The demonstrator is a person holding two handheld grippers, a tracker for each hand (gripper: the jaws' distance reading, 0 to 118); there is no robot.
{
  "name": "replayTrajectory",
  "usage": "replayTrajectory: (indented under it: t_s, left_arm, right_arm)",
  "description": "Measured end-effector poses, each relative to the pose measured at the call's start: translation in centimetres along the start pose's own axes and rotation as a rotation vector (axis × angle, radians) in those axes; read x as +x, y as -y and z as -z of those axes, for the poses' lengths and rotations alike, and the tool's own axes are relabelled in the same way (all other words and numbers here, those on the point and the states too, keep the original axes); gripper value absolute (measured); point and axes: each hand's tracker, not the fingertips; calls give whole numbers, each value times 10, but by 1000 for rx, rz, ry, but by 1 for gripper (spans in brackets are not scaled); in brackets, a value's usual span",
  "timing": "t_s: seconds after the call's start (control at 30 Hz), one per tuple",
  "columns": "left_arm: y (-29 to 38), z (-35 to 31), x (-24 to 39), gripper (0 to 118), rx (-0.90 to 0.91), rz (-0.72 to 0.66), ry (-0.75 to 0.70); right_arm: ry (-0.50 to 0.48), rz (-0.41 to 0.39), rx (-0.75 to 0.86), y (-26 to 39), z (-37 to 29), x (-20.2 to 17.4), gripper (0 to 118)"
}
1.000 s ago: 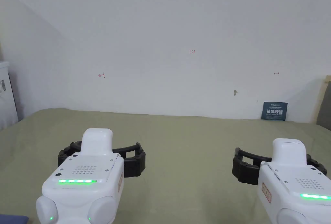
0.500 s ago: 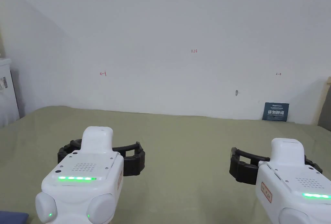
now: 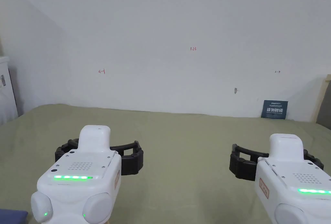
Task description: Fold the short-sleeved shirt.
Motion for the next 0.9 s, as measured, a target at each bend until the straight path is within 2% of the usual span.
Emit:
replayTrajectory:
  t_s: [0.13,0.4,0.7,0.9]
  left_arm:
    - [0,0,0,118,-1,3,6]
    - [2,-2,3,118,-3,14,9]
    - [1,-4,4,118,-7,4,21]
    - [1,-6,0,118,-7,-8,32]
  right_arm:
    - [14,-45,-6,3,-1,-3,118]
    - [-18,5,-14,-3,-4,3,118]
    - [-1,-11,4,-3,-7,4,118]
    - [-83,75,-3,-2,-8,11,118]
